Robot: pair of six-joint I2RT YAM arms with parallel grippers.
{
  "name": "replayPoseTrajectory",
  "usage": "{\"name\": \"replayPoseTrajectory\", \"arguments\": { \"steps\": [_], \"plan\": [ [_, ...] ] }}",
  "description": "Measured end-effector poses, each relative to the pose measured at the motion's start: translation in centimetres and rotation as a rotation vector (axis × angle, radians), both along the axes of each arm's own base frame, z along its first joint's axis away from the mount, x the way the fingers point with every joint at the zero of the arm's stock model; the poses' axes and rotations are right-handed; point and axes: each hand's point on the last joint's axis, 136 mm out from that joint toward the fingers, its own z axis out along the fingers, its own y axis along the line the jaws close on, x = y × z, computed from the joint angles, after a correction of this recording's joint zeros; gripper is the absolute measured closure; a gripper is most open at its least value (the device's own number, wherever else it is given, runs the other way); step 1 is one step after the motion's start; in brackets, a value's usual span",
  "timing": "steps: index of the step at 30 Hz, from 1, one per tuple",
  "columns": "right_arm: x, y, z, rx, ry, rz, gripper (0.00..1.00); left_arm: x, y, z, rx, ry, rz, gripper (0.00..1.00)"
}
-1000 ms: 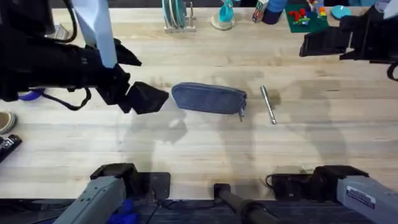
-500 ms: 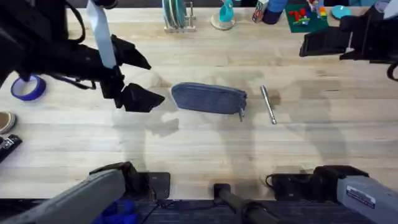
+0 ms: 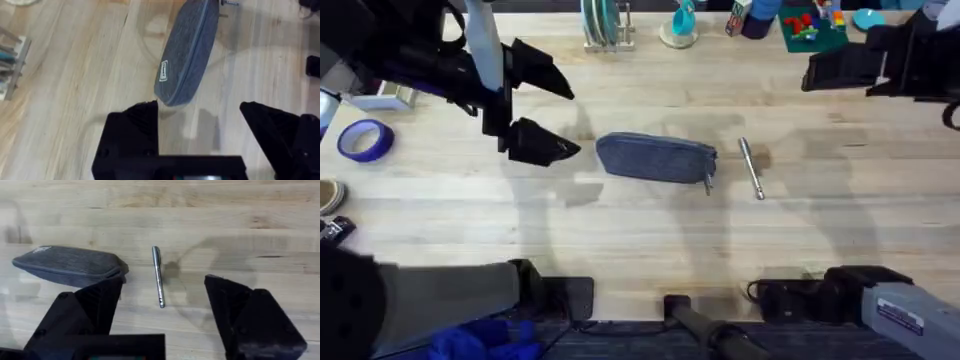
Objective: Unzip the bag, pick up the pens from the table one at a time and place them inside, then zip the bag closed.
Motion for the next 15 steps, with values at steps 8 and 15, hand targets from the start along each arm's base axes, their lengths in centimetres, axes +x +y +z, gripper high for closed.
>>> {"name": "replayPoseTrajectory", "arguments": {
  "steps": [8, 15],
  "plan": [
    [0.0, 0.0, 0.0, 0.0, 0.0, 0.0, 0.005, 0.1, 0.5, -0.8, -0.105, -0.004, -0.061, 0.01],
    [0.0, 0.0, 0.0, 0.002, 0.0, 0.001, 0.005, 0.9, 0.3, -1.7, -0.164, -0.047, -0.113, 0.01]
  ]
}}
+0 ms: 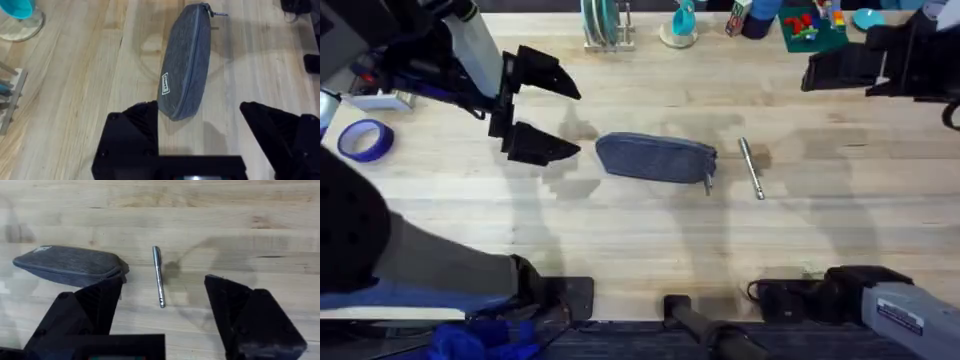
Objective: Unzip the bag, pick up the pens from the table one at a time and place them inside, then zip the bag closed.
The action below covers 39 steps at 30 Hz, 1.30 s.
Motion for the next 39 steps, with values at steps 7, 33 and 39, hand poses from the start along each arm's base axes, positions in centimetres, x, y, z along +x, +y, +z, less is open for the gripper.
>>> {"name": "replayPoseTrajectory", "arguments": {
  "steps": [7, 33, 39],
  "plan": [
    [0.0, 0.0, 0.0, 0.0, 0.0, 0.0, 0.006, 0.7, 0.0, -1.3, -0.033, -0.002, -0.026, 0.01],
    [0.0, 0.0, 0.0, 0.0, 0.0, 0.0, 0.005, 2.3, -1.2, -4.8, -0.05, -0.001, -0.09, 0.007],
    [0.0, 0.0, 0.0, 0.0, 0.001, 0.0, 0.005, 2.3, -2.1, -4.9, -0.046, -0.014, -0.123, 0.007]
  ]
}}
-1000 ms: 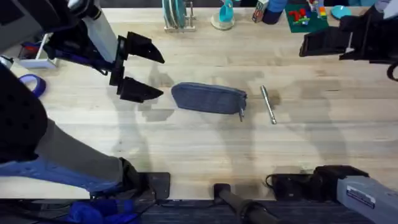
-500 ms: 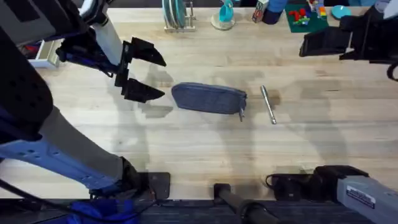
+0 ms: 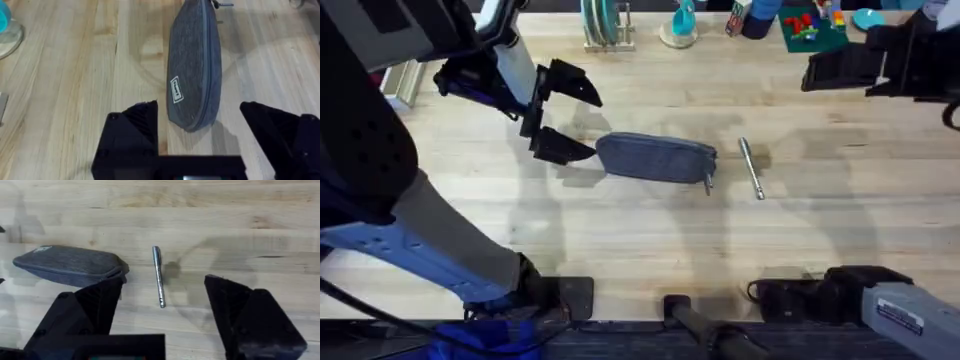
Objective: Unzip the bag, pick up the pens from the table one at a time and place them inside, then zip the bag closed.
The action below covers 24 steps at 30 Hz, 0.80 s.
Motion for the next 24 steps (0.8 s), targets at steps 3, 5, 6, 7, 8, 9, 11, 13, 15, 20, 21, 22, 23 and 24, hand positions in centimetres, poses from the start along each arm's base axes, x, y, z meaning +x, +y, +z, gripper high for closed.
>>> {"name": "replayPoseTrajectory", "arguments": {
  "steps": [3, 5, 6, 7, 8, 9, 11, 13, 15, 20, 21, 22, 23, 24],
  "plan": [
    [0.0, 0.0, 0.0, 0.0, 0.0, 0.0, 0.005, -0.1, -0.4, 0.0, 0.0, 0.0, -0.014, 0.007],
    [0.0, 0.0, 0.0, 0.0, 0.0, 0.0, 0.005, -0.1, -0.7, 0.0, 0.001, -0.004, -0.023, 0.007],
    [0.0, 0.0, 0.0, 0.0, 0.0, 0.0, 0.005, -0.2, -0.8, 0.0, 0.002, -0.006, -0.029, 0.007],
    [0.0, 0.0, 0.0, 0.0, 0.0, 0.0, 0.005, -0.2, -1.0, -0.1, 0.002, -0.007, -0.035, 0.007],
    [0.0, 0.0, 0.0, 0.0, 0.0, 0.0, 0.005, -0.3, -1.2, 0.0, 0.002, -0.006, -0.041, 0.007],
    [0.0, 0.0, 0.0, 0.0, 0.0, 0.0, 0.005, -0.3, -1.4, -0.1, 0.002, -0.006, -0.048, 0.007],
    [0.0, 0.0, 0.0, 0.0, 0.0, 0.0, 0.005, -0.4, -1.7, -0.1, 0.003, -0.003, -0.057, 0.007],
    [0.0, 0.0, 0.0, 0.0, 0.0, 0.0, 0.005, -0.5, -2.0, -0.1, 0.006, 0.0, -0.068, 0.008],
    [0.0, 0.0, 0.0, 0.0, 0.0, 0.0, 0.005, -0.6, -2.2, -0.2, 0.012, -0.001, -0.076, 0.008],
    [0.0, 0.0, 0.0, 0.0, 0.0, 0.0, 0.005, -0.5, -2.3, -0.3, 0.016, -0.008, -0.081, 0.008],
    [0.0, 0.0, 0.0, 0.0, 0.0, 0.0, 0.005, -0.4, -2.3, -0.3, 0.017, -0.012, -0.081, 0.008],
    [0.0, 0.0, 0.0, 0.0, 0.0, 0.0, 0.006, -0.4, -2.3, -0.4, 0.017, -0.015, -0.08, 0.008],
    [0.0, 0.0, 0.0, 0.0, 0.0, 0.0, 0.006, -0.3, -2.3, -0.5, 0.017, -0.013, -0.08, 0.008],
    [0.0, 0.0, 0.0, 0.0, 0.0, 0.0, 0.006, -0.3, -2.3, -0.7, 0.016, -0.008, -0.08, 0.008]
  ]
}}
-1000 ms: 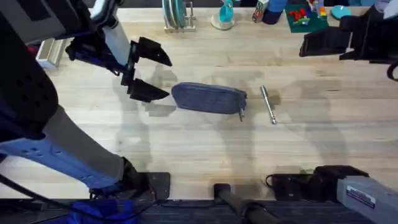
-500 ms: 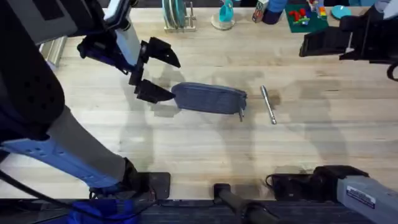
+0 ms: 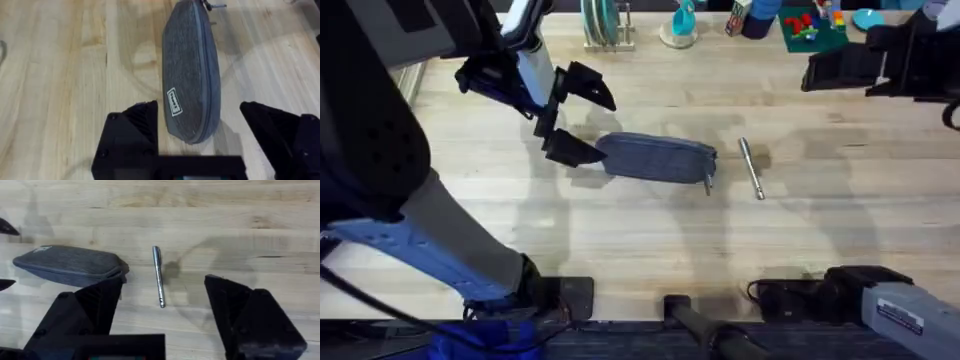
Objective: Unzip the bag, pick up the pens from the table one at a time and place them inside, then zip the bag closed.
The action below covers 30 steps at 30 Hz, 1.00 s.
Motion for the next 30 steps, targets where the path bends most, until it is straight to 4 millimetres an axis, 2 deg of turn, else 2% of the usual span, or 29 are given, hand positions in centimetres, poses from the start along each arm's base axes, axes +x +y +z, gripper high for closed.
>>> {"name": "replayPoseTrajectory", "arguments": {
  "steps": [9, 25, 27, 30],
  "plan": [
    [0.0, 0.0, 0.0, 0.0, 0.0, 0.0, 0.005, -0.1, 0.0, -2.5, -0.012, 0.096, 0.0, 0.008],
    [0.0, 0.0, 0.0, 0.0, 0.0, 0.0, 0.005, -0.1, 0.0, -2.5, -0.013, 0.105, 0.003, 0.027],
    [0.0, 0.0, 0.0, 0.0, 0.0, 0.0, 0.005, -0.1, 0.0, -2.5, -0.012, 0.107, 0.004, 0.211],
    [0.0, 0.0, 0.0, 0.0, 0.0, 0.0, 0.005, -0.1, 0.0, -2.5, -0.012, 0.107, 0.004, 0.629]
  ]
}}
